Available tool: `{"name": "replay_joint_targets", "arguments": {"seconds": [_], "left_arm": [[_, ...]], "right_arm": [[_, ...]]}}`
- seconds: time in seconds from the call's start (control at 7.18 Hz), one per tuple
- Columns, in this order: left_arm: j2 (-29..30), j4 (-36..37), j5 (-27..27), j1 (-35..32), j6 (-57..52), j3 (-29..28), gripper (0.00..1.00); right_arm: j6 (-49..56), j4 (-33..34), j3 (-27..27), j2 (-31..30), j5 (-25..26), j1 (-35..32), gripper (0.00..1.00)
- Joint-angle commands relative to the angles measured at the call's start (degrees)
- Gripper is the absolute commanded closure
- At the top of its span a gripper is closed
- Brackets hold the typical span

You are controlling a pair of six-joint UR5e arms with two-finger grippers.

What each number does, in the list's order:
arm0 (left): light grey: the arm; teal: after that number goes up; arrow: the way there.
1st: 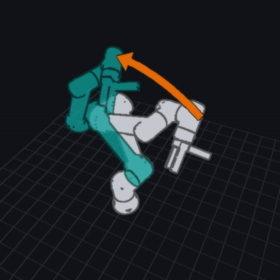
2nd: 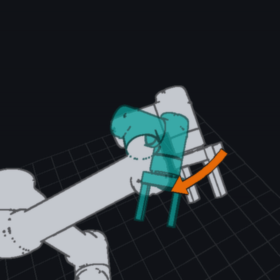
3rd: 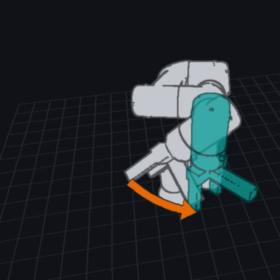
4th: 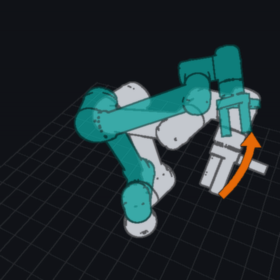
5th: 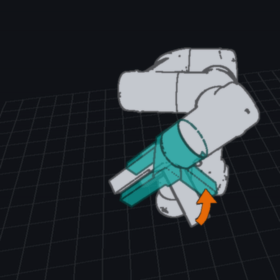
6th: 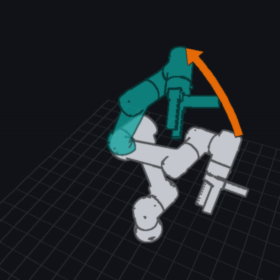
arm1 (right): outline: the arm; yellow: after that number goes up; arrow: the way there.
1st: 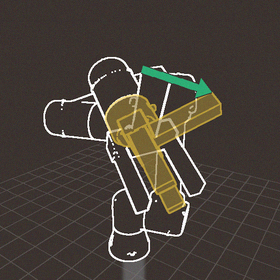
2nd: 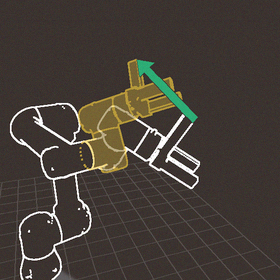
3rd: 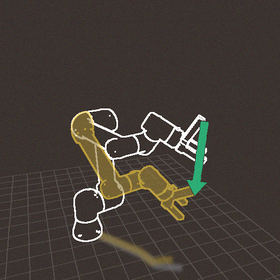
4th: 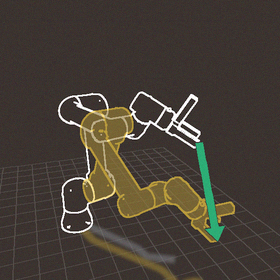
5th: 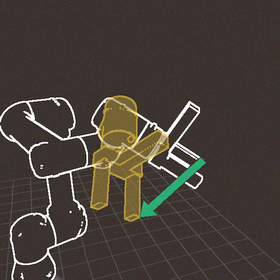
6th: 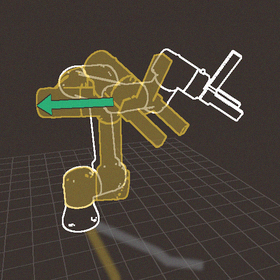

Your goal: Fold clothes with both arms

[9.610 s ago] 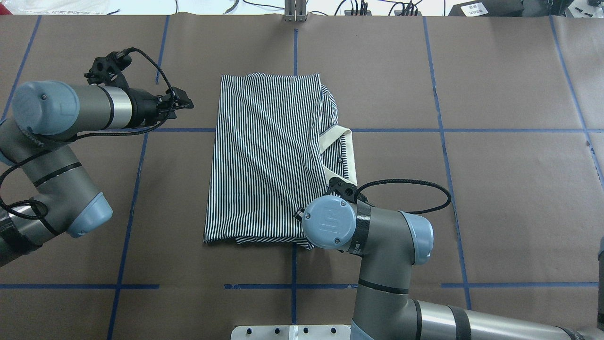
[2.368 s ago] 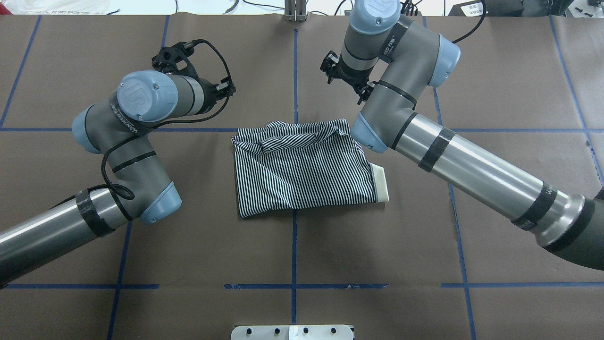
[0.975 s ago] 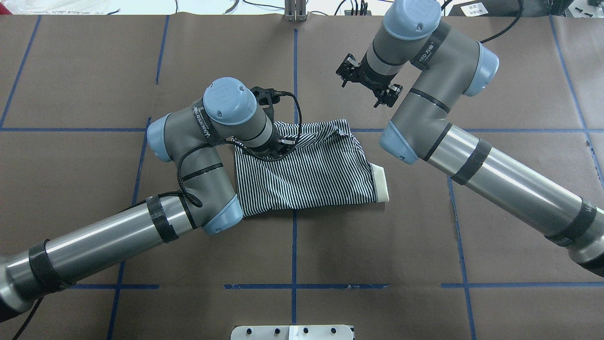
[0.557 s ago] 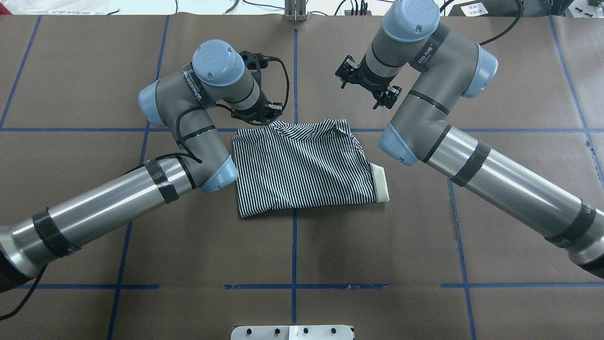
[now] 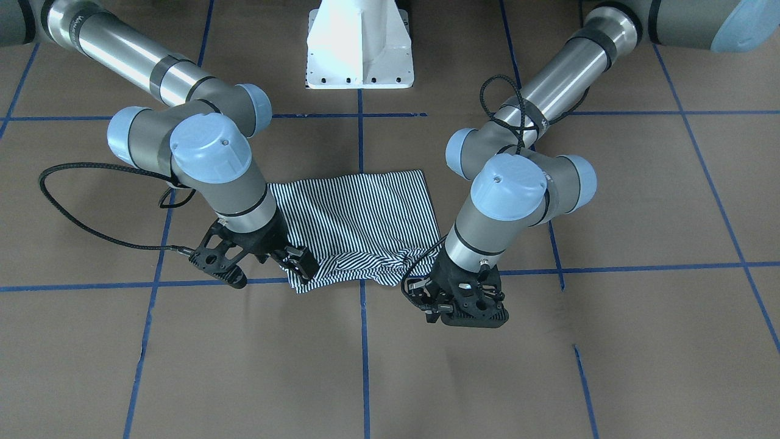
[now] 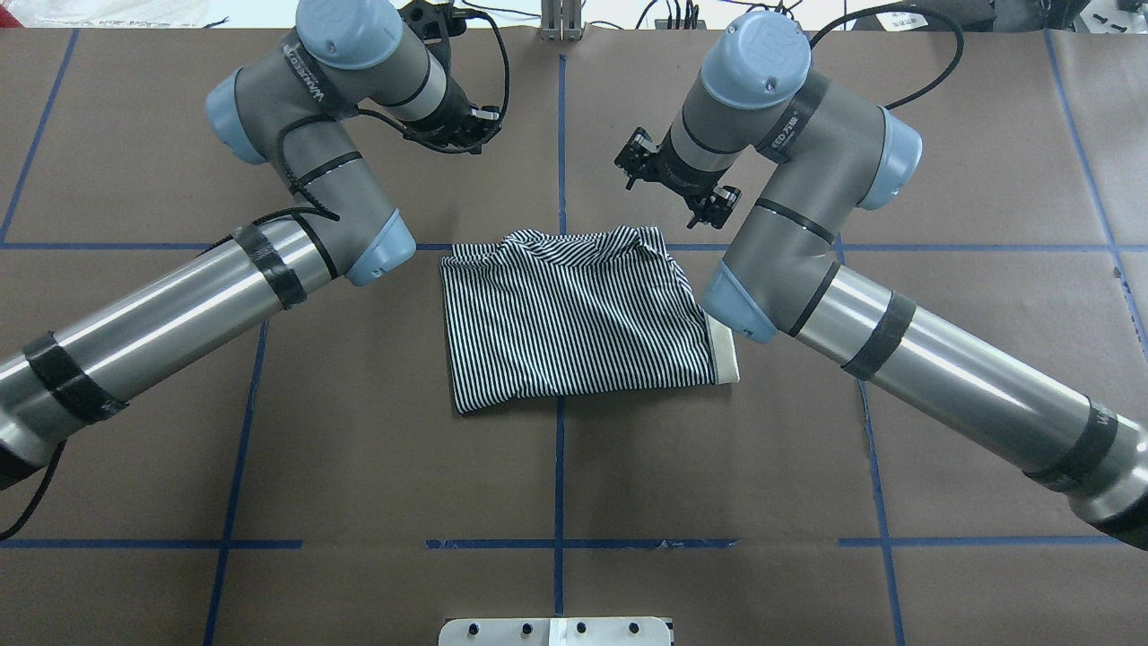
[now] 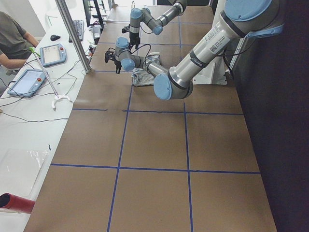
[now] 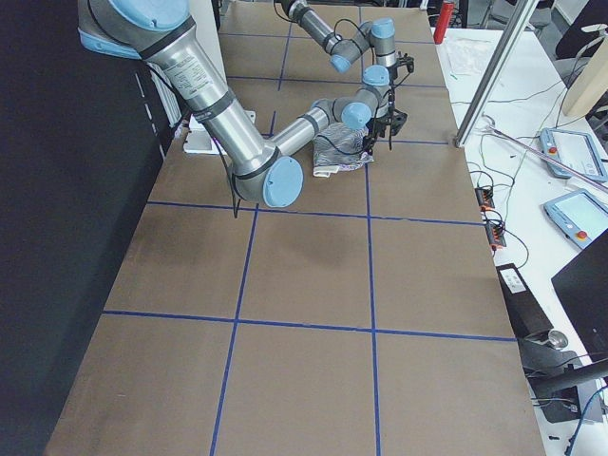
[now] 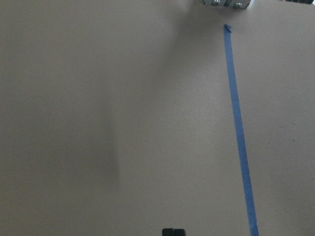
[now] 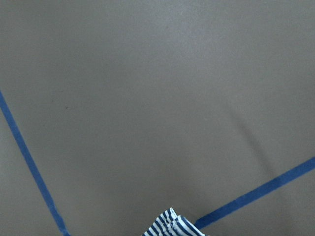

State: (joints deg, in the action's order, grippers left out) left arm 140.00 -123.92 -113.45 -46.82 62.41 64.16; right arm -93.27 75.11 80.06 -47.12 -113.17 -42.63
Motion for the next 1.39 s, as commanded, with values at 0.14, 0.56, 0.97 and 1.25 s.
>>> {"name": "replay_joint_targets", "arguments": {"seconds": [0.14,0.56,0.97,1.25], "left_arm": [[-16.11,1.04,-2.74,-0.46,-0.1,21.46,1.0],[-26.34,3.33,-5.2,-1.42,-2.28,33.55,1.0],[-35.39,3.33,-5.29,-2.74,-3.79,41.82,1.0],[-37.52,3.33,-6.08,-2.92,-4.93,44.21,1.0]], "right_arm": [[-1.12,0.3,7.27,-4.62,1.81,4.04,0.0],[-1.64,0.57,8.71,-5.27,6.2,8.43,0.0],[-4.45,0.48,8.45,-4.13,7.78,11.06,0.92],[-3.93,0.3,7.57,-2.28,9.72,12.75,1.0]]}}
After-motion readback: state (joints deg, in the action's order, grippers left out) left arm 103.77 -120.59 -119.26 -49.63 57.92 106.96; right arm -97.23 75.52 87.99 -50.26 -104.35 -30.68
